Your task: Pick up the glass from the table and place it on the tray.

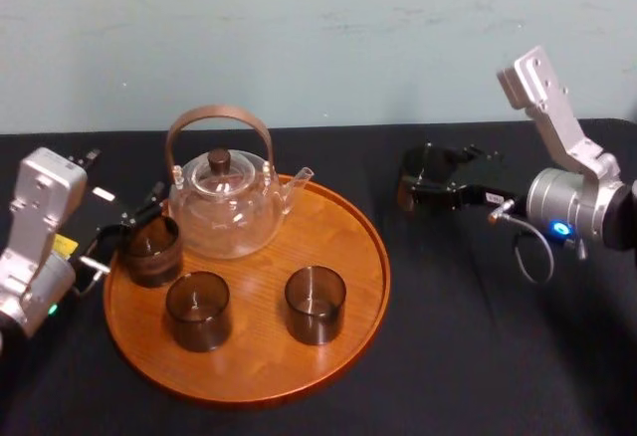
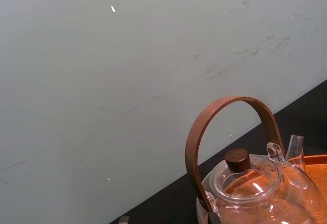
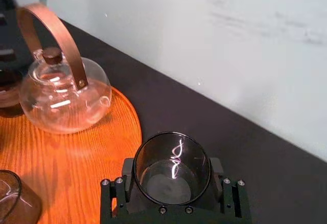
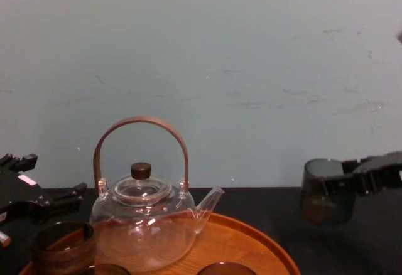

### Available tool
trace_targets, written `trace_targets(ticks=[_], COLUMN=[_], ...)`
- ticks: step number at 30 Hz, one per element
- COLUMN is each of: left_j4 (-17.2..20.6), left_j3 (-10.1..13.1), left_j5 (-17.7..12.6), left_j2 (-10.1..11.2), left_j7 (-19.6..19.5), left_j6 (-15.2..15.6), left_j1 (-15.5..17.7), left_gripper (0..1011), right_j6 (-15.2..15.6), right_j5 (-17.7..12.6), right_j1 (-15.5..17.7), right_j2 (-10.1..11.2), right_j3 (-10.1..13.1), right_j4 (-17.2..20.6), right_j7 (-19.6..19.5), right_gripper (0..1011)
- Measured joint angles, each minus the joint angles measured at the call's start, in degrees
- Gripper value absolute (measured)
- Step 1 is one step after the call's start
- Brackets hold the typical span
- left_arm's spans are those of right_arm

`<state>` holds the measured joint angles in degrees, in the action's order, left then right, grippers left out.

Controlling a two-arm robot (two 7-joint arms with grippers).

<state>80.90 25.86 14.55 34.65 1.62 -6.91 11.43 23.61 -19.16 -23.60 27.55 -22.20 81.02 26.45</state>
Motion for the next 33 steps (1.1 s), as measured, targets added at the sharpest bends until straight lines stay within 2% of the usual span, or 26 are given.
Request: trace_targets(ticks=[5, 14, 26, 33], left_j4=[0.0, 0.0, 0.0, 0.0], left_j3=[0.0, 0.0, 0.0, 0.0], left_j5=[0.0, 0.0, 0.0, 0.0], left_j2=[0.0, 0.0, 0.0, 0.0], left_j7=[0.0, 0.0, 0.0, 0.0], left_j6=[0.0, 0.0, 0.0, 0.0], left_j1=[0.0, 0.0, 0.0, 0.0], left_gripper=[1002, 1001, 1001, 1001], right_j6=[0.0, -0.9, -2.0, -3.0], right_j5=[-0.4, -1.4, -3.0, -3.4], right_j1=[-0.6, -1.9, -2.9, -3.4], right_j2=[0.7, 1.0, -0.6, -1.7], right_j3=[-0.5, -2.9, -6.5, -8.7], right_j4=[1.3, 2.6, 2.8, 1.3], right_j7=[0.7, 2.8, 4.0, 4.0], right_gripper=[899, 899, 899, 899])
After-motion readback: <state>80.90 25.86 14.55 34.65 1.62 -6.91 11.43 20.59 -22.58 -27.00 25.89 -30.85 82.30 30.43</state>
